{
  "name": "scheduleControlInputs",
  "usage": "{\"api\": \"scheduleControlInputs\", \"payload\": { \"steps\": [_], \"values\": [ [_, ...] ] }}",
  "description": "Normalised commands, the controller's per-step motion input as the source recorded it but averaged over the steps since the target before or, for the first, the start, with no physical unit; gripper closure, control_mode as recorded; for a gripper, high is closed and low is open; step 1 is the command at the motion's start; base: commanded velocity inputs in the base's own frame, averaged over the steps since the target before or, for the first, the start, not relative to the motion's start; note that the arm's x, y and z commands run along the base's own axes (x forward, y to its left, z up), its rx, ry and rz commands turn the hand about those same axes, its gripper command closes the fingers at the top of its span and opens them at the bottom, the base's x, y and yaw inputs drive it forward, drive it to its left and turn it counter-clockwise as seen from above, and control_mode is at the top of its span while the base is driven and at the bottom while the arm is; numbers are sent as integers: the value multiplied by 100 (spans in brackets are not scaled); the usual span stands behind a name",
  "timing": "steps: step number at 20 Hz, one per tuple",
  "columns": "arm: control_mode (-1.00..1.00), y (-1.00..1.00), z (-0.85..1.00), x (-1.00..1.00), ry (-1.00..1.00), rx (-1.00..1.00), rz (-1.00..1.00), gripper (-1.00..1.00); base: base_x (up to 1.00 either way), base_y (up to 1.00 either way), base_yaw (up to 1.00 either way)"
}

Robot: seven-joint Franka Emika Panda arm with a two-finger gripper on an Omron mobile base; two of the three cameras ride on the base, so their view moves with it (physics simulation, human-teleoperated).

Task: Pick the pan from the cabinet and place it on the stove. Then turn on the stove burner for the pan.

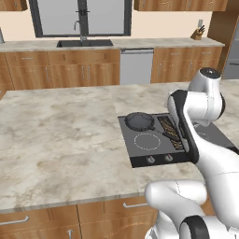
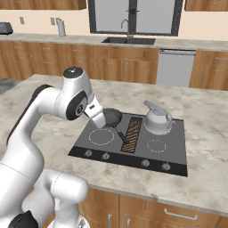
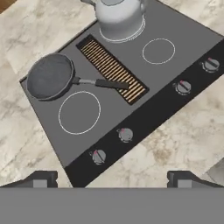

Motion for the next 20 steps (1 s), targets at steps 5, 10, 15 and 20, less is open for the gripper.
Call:
{"api": "scheduleControlInputs", "payload": {
  "steps": [5, 10, 15, 20],
  "values": [
    [-100, 0, -21, -8, 23, -10, 32, -100, 0, 0, 0],
    [-100, -7, -49, -17, 1, 1, 16, -100, 0, 0, 0],
    [-100, -3, -41, -7, 0, -1, 14, -100, 0, 0, 0],
    [-100, -3, -31, 0, 0, -4, 15, -100, 0, 0, 0]
  ]
}}
